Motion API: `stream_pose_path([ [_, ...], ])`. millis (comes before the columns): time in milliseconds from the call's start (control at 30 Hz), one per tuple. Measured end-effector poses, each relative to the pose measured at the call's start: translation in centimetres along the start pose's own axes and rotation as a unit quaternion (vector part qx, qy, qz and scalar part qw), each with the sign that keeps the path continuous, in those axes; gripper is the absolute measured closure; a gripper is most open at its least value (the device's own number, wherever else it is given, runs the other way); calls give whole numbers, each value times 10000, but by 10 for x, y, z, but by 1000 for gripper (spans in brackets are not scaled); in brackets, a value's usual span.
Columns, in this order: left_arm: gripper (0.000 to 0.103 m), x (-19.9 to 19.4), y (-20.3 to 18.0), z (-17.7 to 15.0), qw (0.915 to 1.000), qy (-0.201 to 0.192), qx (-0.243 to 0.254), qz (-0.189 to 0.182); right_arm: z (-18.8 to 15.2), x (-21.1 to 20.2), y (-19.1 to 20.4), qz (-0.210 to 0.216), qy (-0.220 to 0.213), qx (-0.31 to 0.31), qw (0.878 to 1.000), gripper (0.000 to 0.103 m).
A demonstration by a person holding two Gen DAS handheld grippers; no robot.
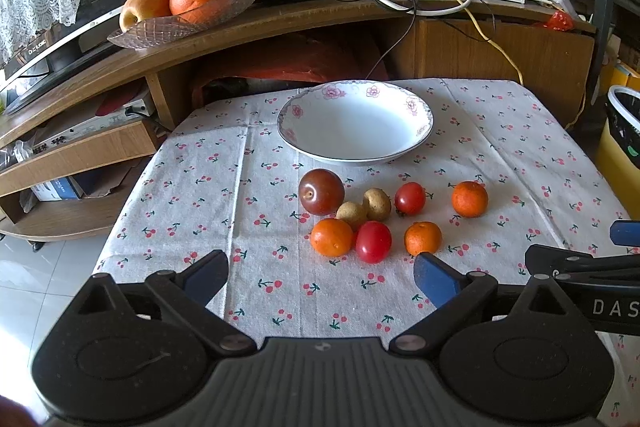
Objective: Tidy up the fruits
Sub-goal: 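Move both tools toward the fruit cluster beside the white bowl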
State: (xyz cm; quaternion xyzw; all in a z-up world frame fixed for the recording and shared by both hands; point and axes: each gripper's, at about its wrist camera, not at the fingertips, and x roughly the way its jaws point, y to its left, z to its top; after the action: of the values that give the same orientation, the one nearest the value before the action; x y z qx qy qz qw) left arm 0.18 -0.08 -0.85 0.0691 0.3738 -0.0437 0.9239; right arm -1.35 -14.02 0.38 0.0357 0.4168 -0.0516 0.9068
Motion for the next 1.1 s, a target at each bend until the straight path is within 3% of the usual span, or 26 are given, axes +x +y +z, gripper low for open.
stream_pose_path([
  [667,0,3,2,-2,10000,50,22,-23,-1,4,2,39,63,-20,10000,15],
  [1100,2,9,11,-4,9999,131,-109,-25,0,13,10,350,172,-99,9992,21],
])
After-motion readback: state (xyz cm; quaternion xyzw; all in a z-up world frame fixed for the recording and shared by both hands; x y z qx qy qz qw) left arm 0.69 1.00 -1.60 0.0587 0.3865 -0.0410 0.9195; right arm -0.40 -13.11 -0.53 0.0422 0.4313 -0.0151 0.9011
